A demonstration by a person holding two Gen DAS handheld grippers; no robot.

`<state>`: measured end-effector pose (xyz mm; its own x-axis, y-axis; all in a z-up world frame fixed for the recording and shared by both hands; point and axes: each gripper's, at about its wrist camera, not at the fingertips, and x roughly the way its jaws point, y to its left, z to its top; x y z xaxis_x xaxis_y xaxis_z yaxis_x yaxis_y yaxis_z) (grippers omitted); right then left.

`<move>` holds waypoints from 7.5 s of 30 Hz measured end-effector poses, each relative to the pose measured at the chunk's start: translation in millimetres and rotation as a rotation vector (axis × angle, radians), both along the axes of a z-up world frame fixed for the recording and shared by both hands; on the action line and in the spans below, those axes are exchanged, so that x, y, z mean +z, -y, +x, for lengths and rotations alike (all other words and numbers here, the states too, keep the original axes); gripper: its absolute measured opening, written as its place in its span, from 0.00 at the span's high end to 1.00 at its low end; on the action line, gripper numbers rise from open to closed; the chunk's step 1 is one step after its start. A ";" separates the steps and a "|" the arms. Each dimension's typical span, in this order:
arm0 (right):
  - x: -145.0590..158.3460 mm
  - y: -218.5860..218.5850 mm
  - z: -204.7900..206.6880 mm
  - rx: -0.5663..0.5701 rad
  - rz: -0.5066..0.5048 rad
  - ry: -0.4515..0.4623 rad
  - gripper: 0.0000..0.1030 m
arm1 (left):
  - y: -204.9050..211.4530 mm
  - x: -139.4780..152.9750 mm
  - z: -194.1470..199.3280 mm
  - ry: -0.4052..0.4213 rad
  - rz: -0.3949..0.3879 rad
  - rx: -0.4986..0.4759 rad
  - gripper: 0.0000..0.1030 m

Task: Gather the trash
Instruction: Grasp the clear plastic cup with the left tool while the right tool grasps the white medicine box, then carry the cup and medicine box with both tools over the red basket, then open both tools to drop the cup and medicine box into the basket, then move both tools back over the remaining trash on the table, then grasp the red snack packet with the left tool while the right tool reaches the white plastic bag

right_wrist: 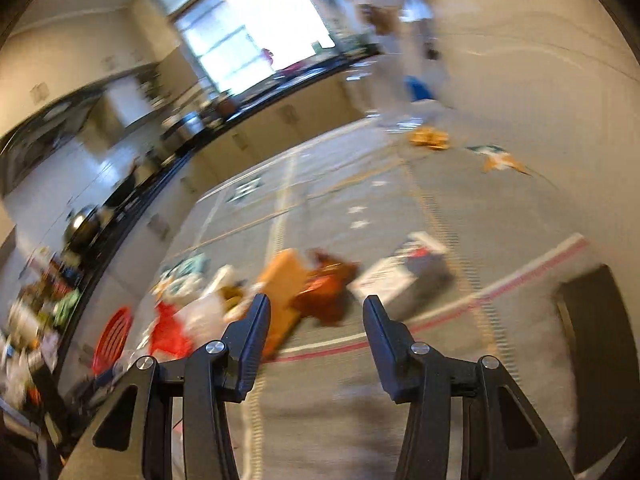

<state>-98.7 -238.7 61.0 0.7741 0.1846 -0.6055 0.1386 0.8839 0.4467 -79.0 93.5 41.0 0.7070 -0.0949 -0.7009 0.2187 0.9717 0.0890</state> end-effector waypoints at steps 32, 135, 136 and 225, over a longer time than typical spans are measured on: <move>-32.6 8.5 64.0 -0.132 -0.231 -0.288 0.59 | -3.8 -11.5 24.6 -0.001 -0.032 0.047 0.79; 8.3 -457.5 167.4 0.844 -0.131 -0.036 0.58 | -249.1 16.0 20.3 0.113 -0.206 0.551 0.89; 5.9 -459.6 169.5 0.841 -0.131 -0.039 0.58 | -249.9 14.7 21.8 0.111 -0.206 0.551 0.89; -54.0 -98.5 42.3 0.328 0.077 -0.063 0.70 | 49.7 -21.5 60.7 -0.204 -0.254 0.035 0.94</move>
<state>-56.5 -140.2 7.0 0.6274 0.4650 -0.6247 -0.1184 0.8498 0.5136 -18.2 43.8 19.5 0.5606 -0.2634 -0.7851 0.1736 0.9644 -0.1996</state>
